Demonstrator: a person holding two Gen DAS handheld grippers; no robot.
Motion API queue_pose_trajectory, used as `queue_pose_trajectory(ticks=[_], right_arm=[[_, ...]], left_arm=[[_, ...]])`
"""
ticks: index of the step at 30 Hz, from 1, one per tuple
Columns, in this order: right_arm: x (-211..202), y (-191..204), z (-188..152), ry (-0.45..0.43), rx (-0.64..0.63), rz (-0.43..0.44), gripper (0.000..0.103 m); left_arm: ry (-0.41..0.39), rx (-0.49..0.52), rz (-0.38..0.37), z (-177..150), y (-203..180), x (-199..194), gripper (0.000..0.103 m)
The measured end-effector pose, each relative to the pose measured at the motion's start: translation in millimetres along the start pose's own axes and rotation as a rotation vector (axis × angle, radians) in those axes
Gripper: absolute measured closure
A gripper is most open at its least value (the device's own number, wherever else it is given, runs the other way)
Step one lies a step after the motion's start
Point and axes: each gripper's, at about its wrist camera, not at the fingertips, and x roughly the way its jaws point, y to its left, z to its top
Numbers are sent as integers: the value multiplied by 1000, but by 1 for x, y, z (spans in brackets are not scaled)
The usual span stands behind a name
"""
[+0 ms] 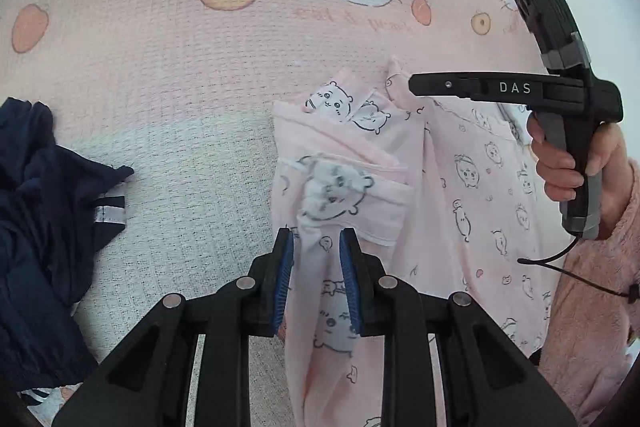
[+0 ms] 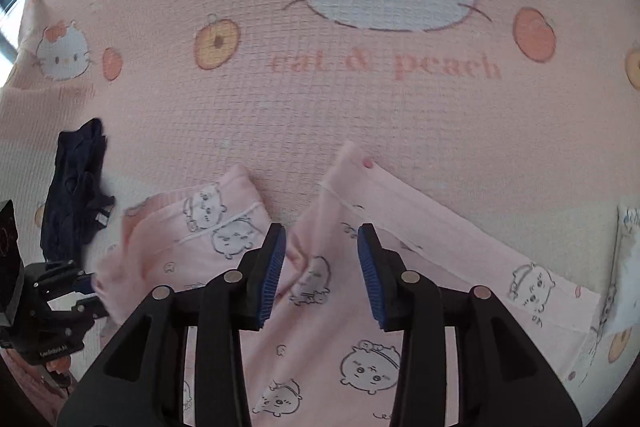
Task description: Fold clothes
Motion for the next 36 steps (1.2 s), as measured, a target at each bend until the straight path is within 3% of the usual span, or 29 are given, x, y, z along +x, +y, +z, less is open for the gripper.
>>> queue_pose_trajectory(ticks=[2,4,7,12,15,16,17,18,20,21,25,27,30,32,33,34,35,36], right_arm=[[11,19,4,4,-80,-41,52],[22,38,8,8,-161,-81,52],[39,39,10,43,-167,-151,52],[47,34,9,62,-138,-136,51],[49,33,8,64,-136,-117,50],[49,34,8,64,-140,-106,49],[50,37,8,63,-154,-95,50],[50,41,9,63,-173,-84,53],[50,49,9,60,-211,-61,90],[48,53,9,47,-229,-62,95],[34,61,14,-27,-233,-55,100],[39,57,17,-23,-207,-74,100],[53,49,19,27,-158,-82,100],[55,57,18,42,-185,-47,93],[53,66,17,34,-222,-9,84],[53,76,16,33,-255,19,58],[55,85,16,37,-286,27,40],[62,91,16,49,-312,22,39]], left_arm=[[-11,-39,-1,1,11,-3,77],[-22,-64,-1,7,22,-5,77],[-45,-52,-23,9,24,-9,77],[-28,25,-74,21,1,12,77],[-31,13,-94,20,-4,26,77],[-39,5,-78,20,-4,25,79],[-57,-2,-52,21,-3,20,97],[-74,-9,-26,22,-2,15,99],[-111,-36,21,24,5,2,99],[-135,-69,37,24,15,-11,99],[-159,-185,87,19,58,-44,99],[-97,-231,86,12,78,-37,99],[-83,-224,59,11,81,-33,98],[-83,-209,37,12,79,-32,98],[-83,-202,26,12,78,-31,98],[-86,-194,21,13,76,-30,98],[-90,-195,12,14,75,-29,98],[-90,-206,3,14,76,-27,98]])
